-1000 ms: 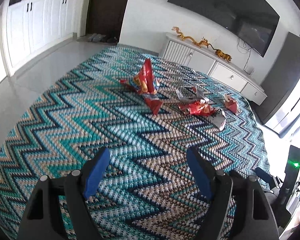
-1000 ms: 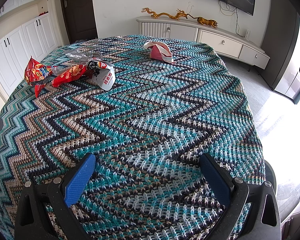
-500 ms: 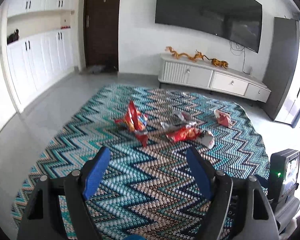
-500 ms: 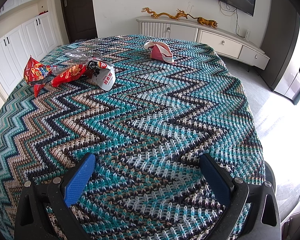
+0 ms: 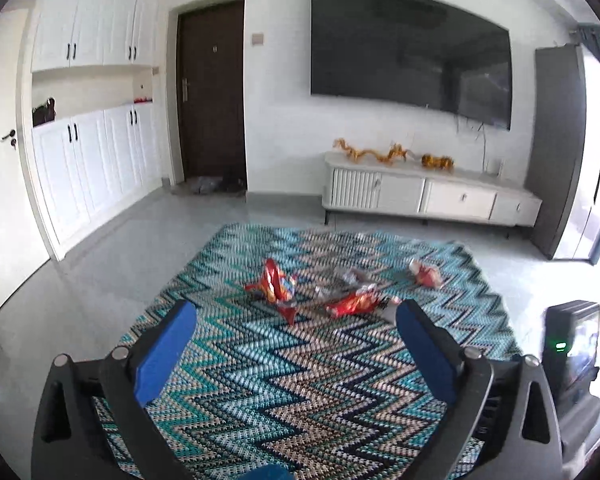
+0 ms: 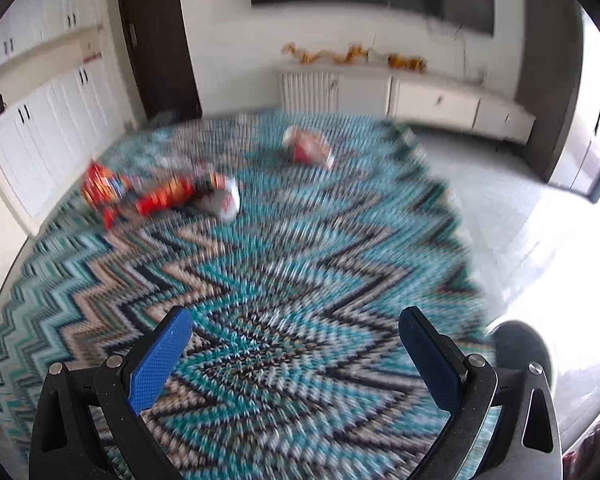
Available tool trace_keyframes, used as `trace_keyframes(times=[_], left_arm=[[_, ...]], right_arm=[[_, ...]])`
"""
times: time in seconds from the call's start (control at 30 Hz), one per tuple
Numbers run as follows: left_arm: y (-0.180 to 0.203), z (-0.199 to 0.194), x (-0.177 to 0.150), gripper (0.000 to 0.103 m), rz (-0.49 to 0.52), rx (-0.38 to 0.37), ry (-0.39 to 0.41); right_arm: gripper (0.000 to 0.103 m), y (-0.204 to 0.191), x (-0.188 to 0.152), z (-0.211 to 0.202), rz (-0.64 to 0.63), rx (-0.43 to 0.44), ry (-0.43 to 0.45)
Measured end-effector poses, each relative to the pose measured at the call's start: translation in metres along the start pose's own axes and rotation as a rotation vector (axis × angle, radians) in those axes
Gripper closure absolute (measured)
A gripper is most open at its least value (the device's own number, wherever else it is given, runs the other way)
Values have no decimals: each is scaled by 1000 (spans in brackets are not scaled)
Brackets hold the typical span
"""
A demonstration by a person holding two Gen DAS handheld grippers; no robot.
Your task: Collect trash
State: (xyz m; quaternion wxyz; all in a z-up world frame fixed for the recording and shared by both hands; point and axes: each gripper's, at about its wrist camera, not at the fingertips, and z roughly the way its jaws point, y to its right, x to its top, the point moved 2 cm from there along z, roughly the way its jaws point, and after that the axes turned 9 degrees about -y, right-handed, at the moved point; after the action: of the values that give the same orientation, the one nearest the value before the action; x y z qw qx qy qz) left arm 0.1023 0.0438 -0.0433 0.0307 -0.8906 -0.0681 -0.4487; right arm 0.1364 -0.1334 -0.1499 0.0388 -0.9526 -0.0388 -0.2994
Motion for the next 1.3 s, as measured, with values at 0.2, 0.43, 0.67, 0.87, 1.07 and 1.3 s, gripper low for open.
trace_keyframes(times=[0.2,0.43,0.67,0.87,1.07,1.3], left_arm=[[1,-54,4,2,11,8,103],[5,-108,-4,2,44,1,175],[5,-150,-11,2,51,2,229],[2,-180,-14,2,39,11,278],[2,-207,-16,2,30,10,330],[-1,-206,-11,2,35,-19,332]], right_arm=[[0,19,-9,-98,36,-49,224],[0,17,-33,-170,18,-69,384],[0,13,-56,-218,4,-15,460],[0,10,-71,-252,-11,2,517],[0,8,-84,-279,-30,5,569],[0,15,-86,-294,-23,19,608]])
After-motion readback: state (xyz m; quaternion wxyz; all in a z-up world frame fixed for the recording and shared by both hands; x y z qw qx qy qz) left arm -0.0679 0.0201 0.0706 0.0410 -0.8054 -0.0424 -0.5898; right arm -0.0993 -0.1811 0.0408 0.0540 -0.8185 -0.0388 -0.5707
